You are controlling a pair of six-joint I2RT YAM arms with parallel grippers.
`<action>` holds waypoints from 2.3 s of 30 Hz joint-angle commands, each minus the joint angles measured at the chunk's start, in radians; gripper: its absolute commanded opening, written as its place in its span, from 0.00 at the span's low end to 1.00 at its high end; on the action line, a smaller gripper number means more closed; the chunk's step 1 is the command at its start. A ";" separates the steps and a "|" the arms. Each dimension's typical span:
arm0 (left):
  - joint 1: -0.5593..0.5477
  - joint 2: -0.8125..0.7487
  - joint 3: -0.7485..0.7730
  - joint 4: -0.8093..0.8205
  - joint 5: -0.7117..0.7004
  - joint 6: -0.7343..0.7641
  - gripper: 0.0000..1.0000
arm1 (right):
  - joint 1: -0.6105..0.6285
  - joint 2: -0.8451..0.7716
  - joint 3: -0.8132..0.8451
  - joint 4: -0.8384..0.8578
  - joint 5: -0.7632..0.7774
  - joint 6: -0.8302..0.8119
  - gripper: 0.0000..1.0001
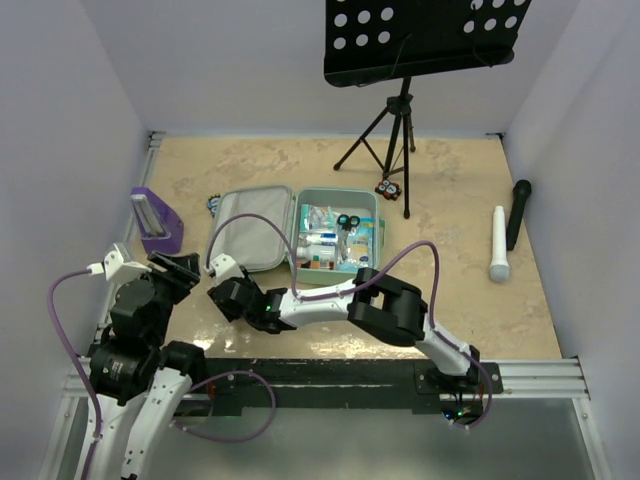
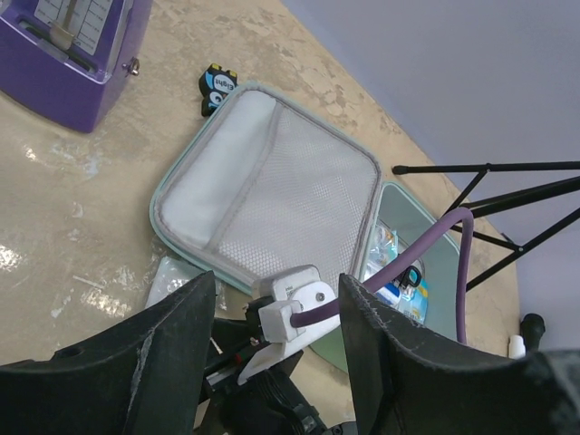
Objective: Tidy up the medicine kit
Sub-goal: Pick up the medical item at the center of the board, then place the medical item at the center of the board.
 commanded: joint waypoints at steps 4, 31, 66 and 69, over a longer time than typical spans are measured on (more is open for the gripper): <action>-0.001 -0.011 0.030 0.010 -0.009 -0.006 0.61 | 0.001 0.008 0.002 -0.102 0.049 0.055 0.42; -0.001 0.052 -0.150 0.283 0.102 -0.072 0.61 | -0.011 -0.971 -0.523 -0.543 0.279 0.485 0.00; -0.001 0.259 -0.251 0.432 0.140 -0.100 0.66 | -0.694 -1.169 -0.838 -0.415 -0.006 0.524 0.40; -0.001 0.284 -0.231 0.413 0.138 -0.088 0.74 | -0.692 -1.219 -0.798 -0.447 0.012 0.494 0.46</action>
